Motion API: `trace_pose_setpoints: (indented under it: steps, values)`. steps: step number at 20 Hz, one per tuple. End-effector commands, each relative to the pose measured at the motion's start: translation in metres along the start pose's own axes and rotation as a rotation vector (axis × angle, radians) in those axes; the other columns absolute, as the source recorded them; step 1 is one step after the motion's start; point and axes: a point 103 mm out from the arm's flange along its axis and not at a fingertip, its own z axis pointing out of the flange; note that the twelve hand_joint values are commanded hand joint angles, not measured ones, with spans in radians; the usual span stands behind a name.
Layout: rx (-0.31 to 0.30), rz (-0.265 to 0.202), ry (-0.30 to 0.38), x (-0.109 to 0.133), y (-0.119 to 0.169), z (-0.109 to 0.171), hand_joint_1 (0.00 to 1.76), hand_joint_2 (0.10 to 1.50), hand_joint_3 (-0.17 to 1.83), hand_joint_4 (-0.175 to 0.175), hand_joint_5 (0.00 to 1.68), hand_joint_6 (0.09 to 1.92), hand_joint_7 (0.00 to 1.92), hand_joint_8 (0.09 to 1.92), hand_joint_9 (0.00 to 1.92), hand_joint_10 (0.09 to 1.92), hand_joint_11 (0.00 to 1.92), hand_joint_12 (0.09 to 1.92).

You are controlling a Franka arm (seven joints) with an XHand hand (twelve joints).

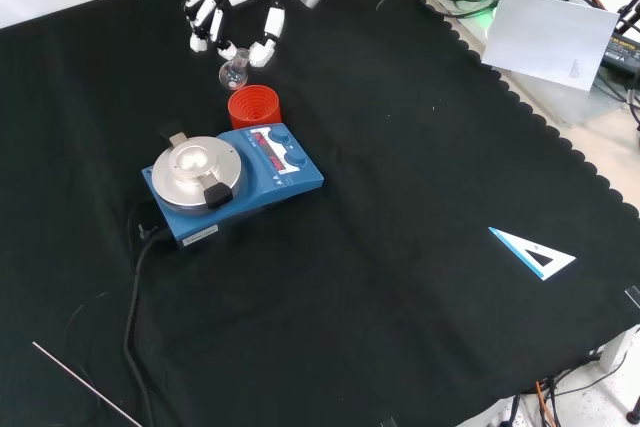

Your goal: Place the round-bottom flask on the heater.

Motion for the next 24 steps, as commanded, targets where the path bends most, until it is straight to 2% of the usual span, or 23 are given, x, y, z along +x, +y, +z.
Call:
trace_pose_setpoints:
  steps: [1,6,14,15,18,24]
  values:
    - [0.008,-0.01,-0.006,0.006,0.001,-0.003,1.03,0.76,0.74,0.175,1.0,1.18,0.42,0.53,0.56,0.54,0.15,1.33]
    - [0.01,-0.028,-0.009,0.018,0.009,-0.013,1.03,0.75,0.74,0.175,1.0,1.18,0.42,0.53,0.56,0.54,0.15,1.33]
    - [0.009,-0.081,-0.001,0.055,0.034,-0.044,1.03,0.75,0.75,0.175,1.0,1.18,0.42,0.53,0.56,0.54,0.16,1.33]
    - [0.01,-0.089,-0.009,0.072,0.034,-0.045,1.03,0.75,0.75,0.175,1.0,1.19,0.42,0.53,0.56,0.54,0.16,1.33]
    - [0.013,-0.11,-0.004,0.09,0.041,-0.049,1.03,0.75,0.75,0.175,1.0,1.19,0.41,0.53,0.56,0.54,0.16,1.33]
    - [0.03,-0.134,0.012,0.094,0.064,-0.056,1.03,0.74,0.77,0.175,1.0,1.19,0.41,0.53,0.55,0.55,0.17,1.33]
